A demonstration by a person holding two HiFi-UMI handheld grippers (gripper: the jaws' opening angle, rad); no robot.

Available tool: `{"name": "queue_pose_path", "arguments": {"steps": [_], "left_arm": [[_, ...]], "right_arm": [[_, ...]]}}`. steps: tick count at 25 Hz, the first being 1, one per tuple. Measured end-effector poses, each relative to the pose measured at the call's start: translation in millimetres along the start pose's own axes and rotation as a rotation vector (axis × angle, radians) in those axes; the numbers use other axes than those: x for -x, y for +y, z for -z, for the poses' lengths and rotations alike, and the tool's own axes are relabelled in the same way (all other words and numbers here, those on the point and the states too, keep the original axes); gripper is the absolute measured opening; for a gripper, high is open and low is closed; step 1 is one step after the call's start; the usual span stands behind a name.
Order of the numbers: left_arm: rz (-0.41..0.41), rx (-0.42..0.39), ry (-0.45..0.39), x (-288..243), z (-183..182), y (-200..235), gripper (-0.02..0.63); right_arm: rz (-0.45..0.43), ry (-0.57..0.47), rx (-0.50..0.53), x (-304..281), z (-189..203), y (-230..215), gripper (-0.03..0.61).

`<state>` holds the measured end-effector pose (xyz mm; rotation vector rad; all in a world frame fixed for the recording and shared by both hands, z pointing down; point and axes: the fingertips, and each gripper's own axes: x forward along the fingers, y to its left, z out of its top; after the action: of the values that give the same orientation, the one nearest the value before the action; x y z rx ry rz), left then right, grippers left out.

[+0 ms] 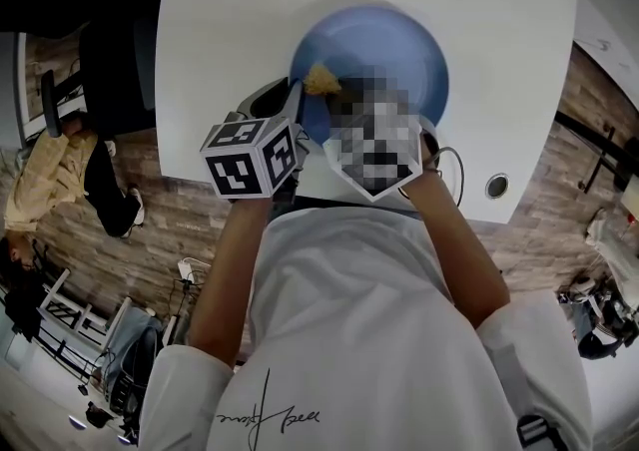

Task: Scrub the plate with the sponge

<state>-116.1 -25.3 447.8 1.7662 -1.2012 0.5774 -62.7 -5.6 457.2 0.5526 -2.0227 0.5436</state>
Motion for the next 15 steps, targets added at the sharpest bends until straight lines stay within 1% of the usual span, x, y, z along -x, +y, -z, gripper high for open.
{"name": "queue_pose_path", "arguments": {"steps": [4, 15], "left_arm": [[0.005, 0.011, -0.002, -0.7, -0.4, 0.3, 0.043], [0.019, 0.027, -0.002, -2.0, -0.3, -1.8, 0.043]], "right_arm": [[-0.005, -0.007, 0.004, 0.2, 1.5, 2.1, 0.046], [-0.066, 0.003, -0.006, 4.0, 10.7, 10.2, 0.046]]}}
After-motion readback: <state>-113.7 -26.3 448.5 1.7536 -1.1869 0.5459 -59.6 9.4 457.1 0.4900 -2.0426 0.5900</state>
